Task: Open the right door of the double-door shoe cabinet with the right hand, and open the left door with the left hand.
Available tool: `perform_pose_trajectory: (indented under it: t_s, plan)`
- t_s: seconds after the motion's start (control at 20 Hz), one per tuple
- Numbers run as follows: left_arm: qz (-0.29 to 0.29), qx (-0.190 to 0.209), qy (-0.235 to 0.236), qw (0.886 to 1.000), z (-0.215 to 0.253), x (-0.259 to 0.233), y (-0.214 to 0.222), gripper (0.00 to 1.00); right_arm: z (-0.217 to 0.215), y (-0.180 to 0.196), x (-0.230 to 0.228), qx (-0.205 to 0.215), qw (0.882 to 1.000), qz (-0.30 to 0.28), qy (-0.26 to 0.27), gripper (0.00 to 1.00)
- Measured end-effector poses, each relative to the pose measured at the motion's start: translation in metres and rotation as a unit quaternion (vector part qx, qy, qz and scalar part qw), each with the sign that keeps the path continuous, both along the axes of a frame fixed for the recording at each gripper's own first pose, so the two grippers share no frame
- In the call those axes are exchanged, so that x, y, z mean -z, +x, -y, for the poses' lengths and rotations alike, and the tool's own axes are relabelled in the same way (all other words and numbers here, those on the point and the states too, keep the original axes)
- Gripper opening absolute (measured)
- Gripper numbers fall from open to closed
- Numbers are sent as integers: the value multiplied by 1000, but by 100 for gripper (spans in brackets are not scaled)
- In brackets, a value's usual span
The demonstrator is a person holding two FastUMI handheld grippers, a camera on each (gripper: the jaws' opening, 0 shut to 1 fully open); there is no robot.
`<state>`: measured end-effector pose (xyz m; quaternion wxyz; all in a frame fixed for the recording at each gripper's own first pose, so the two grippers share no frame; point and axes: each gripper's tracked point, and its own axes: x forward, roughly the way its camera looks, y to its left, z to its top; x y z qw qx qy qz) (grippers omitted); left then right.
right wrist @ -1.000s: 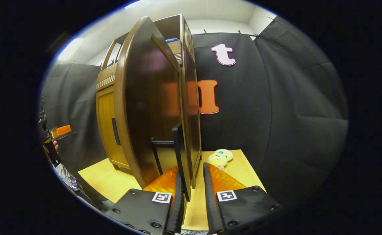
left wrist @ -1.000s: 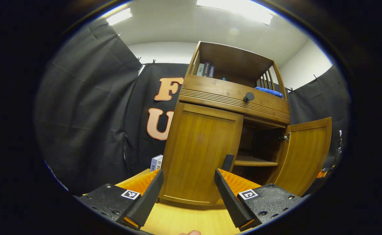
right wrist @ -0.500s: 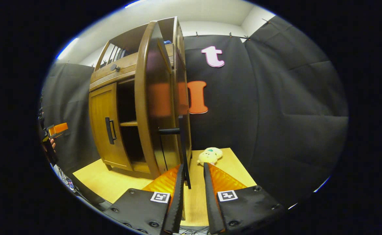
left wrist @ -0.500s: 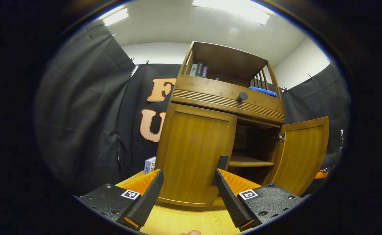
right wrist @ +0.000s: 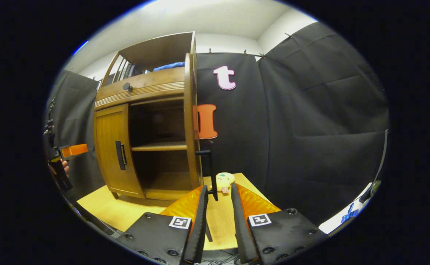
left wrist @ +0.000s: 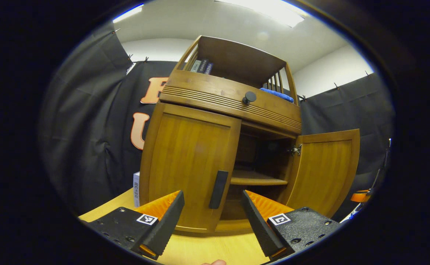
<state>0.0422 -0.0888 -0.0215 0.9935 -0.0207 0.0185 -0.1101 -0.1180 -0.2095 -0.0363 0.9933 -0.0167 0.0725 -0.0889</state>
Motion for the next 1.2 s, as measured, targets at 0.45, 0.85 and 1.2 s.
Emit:
perform_pose_trajectory:
  t_s: [0.45,0.85,1.2]
  plan:
    - [8,10,20,1000,16,5,68,95,-65,-12,-12,20,1000,3,2,50]
    - [-17,3,44,999,23,31,117,94,-105,9,-12,-9,1000,11,9,98]
    - [-41,-7,55,998,26,62,141,87,-104,2,-6,-9,1000,1,20,96]
